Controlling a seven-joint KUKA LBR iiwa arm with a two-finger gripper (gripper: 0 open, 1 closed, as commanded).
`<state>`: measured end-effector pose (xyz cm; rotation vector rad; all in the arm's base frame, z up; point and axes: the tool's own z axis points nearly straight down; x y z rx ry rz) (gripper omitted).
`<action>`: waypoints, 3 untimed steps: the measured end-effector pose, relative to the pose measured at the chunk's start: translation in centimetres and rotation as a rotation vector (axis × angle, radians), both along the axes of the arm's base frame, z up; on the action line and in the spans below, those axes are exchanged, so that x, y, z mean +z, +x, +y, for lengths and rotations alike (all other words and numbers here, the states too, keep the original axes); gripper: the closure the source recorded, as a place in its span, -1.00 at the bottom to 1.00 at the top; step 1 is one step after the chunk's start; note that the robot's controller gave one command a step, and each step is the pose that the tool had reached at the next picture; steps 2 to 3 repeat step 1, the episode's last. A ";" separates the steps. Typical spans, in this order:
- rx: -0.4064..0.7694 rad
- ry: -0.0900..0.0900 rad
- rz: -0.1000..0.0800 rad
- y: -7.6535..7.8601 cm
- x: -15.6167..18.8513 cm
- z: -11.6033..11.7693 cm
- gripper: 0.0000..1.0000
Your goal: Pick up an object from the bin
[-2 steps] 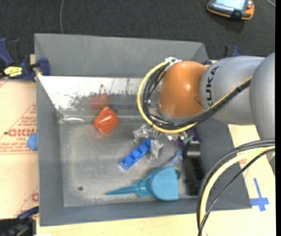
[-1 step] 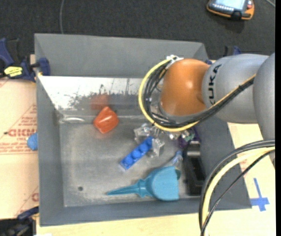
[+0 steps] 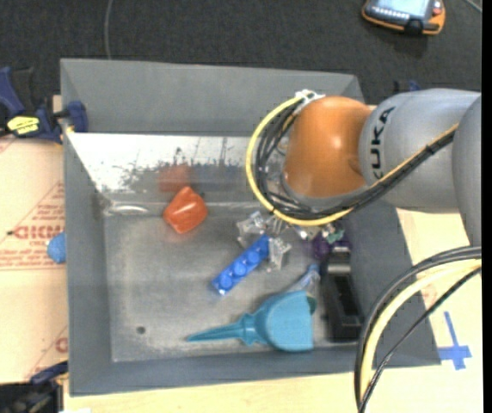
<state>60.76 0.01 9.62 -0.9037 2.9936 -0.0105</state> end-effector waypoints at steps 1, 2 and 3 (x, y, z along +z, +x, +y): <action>-0.001 0.000 0.003 -0.1 3.9 0.0 1.00; -0.001 0.000 0.003 -0.1 3.9 0.0 1.00; -0.001 0.000 0.003 -0.1 3.9 0.0 1.00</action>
Offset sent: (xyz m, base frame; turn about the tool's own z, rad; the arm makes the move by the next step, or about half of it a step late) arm -0.0013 0.0000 0.0943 0.0003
